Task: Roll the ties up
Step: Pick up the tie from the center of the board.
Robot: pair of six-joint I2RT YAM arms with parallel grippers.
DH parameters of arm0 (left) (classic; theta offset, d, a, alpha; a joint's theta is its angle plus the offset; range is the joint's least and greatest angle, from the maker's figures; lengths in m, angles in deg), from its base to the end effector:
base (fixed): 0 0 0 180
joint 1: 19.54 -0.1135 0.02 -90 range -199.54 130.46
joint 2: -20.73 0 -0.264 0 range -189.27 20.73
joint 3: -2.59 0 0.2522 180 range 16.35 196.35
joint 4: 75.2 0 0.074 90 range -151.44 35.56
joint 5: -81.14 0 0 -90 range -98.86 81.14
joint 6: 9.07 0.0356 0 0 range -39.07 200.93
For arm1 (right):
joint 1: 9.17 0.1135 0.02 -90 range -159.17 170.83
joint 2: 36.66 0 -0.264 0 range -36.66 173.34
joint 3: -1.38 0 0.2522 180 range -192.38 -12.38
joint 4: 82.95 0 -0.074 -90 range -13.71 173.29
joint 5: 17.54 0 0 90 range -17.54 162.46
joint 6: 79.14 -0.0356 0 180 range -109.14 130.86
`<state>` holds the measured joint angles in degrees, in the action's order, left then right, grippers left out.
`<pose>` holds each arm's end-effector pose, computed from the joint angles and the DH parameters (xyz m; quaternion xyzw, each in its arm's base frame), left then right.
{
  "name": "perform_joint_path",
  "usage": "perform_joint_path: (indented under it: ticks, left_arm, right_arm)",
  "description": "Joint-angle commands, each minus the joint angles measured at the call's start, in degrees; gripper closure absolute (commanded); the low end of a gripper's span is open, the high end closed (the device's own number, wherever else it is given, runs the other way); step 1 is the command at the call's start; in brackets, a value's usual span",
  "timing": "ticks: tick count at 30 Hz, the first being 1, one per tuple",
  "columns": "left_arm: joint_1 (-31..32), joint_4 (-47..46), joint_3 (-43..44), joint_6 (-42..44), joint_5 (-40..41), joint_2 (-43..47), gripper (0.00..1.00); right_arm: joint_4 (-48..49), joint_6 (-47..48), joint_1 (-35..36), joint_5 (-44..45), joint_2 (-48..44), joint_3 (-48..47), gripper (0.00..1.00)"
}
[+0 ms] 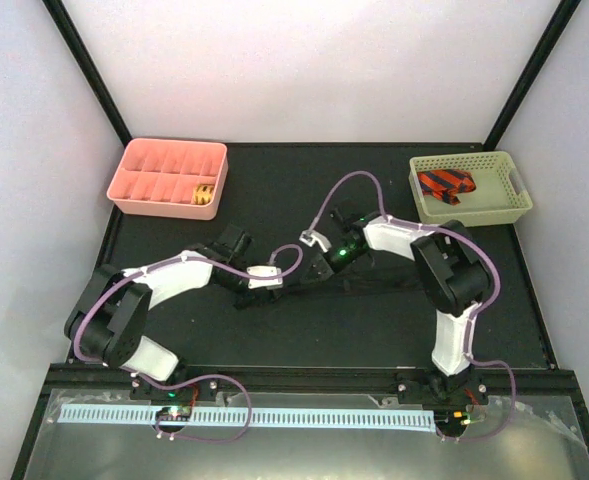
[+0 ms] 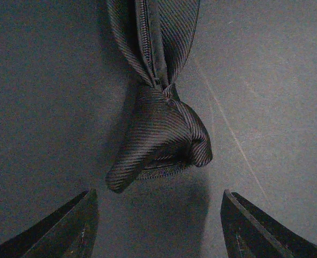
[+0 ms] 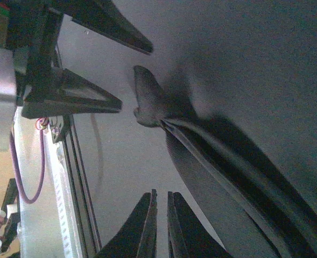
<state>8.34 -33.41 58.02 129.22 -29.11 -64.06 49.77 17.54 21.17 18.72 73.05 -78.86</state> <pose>0.2157 -0.1280 0.1511 0.6217 0.7466 -0.1421 0.1894 0.2879 0.2018 0.1454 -0.3307 0.8237 0.4605 0.0087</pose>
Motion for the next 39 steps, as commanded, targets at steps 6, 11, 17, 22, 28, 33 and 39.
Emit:
perform_joint_path:
  ticks: [6, 11, 17, 22, 28, 33, 39]
  left_arm:
    - [1.5, -3.3, 0.2, -2.1, 0.7, -1.2, 0.34]
    - [3.7, -4.2, -0.3, -2.5, 2.7, -1.9, 0.41]
    - [4.2, -3.7, 0.7, -3.9, 3.9, -3.3, 0.43]
    - [4.7, -3.2, 1.4, -4.9, 5.5, -3.9, 0.40]
    - [5.6, -4.1, 0.8, -5.1, 2.8, -3.3, 0.53]
    - [6.2, -4.3, 1.5, -7.1, -2.3, -0.5, 0.66]
    - [6.4, -2.0, 5.6, -8.7, -6.6, -2.8, 0.71]
  right_arm:
    - [6.2, -6.7, 5.9, -0.6, 6.9, -4.1, 0.91]
    - [7.7, -7.3, 6.1, 0.5, 10.0, -3.4, 0.93]
    - [9.2, -7.7, 6.1, 3.2, 13.1, -2.1, 0.95]
    - [9.2, -7.8, 6.1, 5.3, 14.5, -1.2, 0.95]
    - [8.4, -7.6, 6.1, 5.5, 15.5, -1.3, 0.95]
    - [8.0, -7.1, 6.0, 5.2, 14.7, -1.3, 0.95]
    - [8.0, -7.1, 6.0, 4.7, 13.7, -1.5, 0.95]
